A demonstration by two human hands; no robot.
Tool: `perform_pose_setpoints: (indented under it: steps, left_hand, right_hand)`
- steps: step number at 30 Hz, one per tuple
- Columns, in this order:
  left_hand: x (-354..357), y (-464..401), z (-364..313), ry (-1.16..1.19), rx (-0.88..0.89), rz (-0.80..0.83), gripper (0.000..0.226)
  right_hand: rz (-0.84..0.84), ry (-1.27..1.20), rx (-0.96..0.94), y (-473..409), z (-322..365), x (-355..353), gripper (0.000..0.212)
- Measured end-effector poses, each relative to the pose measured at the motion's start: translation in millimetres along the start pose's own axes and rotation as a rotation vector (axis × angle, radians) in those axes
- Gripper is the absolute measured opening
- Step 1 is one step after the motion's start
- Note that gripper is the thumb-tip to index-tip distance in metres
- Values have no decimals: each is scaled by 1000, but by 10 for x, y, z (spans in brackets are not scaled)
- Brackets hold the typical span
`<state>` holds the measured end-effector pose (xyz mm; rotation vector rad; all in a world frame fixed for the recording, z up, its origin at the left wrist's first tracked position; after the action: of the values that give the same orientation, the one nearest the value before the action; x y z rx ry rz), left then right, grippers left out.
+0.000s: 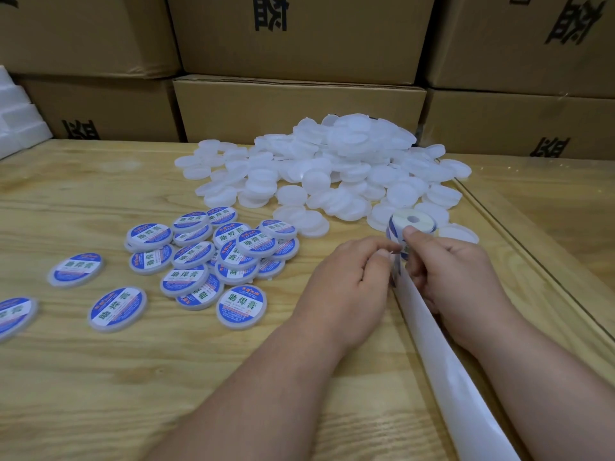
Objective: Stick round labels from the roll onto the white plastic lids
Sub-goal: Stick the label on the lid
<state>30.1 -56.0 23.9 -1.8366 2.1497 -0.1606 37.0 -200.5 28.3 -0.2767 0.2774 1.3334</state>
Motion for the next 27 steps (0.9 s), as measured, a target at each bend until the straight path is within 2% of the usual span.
perform_pose_setpoints:
  steps: [5, 7, 9, 12, 17, 21, 24, 27]
  left_hand:
    - [-98, -1, -26, 179, -1, -139, 39]
    - [-123, -23, 14, 201, -57, -158, 27]
    - [-122, -37, 30, 159, -94, -144, 6]
    - [-64, -30, 23, 140, -78, -65, 21]
    - [-51, -28, 11, 200, -104, -50, 28]
    - [-51, -25, 0, 186, -97, -53, 27]
    - [-62, -29, 13, 169, -102, -73, 24]
    - [-91, -29, 10, 158, -90, -93, 23]
  right_hand:
    - [24, 58, -9, 10, 9, 8, 54]
    - [48, 107, -57, 36, 36, 28, 51]
    - [68, 131, -102, 59, 53, 47, 48]
    - [127, 131, -108, 70, 43, 73, 46]
    - [172, 180, -108, 70, 82, 62, 34]
    - [207, 206, -148, 53, 70, 90, 33]
    - [241, 197, -143, 37, 35, 131, 17]
    - [266, 177, -148, 38, 20, 186, 11]
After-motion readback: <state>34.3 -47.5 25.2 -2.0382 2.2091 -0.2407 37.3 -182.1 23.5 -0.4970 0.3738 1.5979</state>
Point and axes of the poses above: each hand's wrist, its own y-axis away from the middle knuckle, its own x-axis out of the palm, z = x × y, the point moved 6 cm from there along -y, towards the middle knuckle, and after that the axes turned 15 degrees about y, right-handed, at the moved point
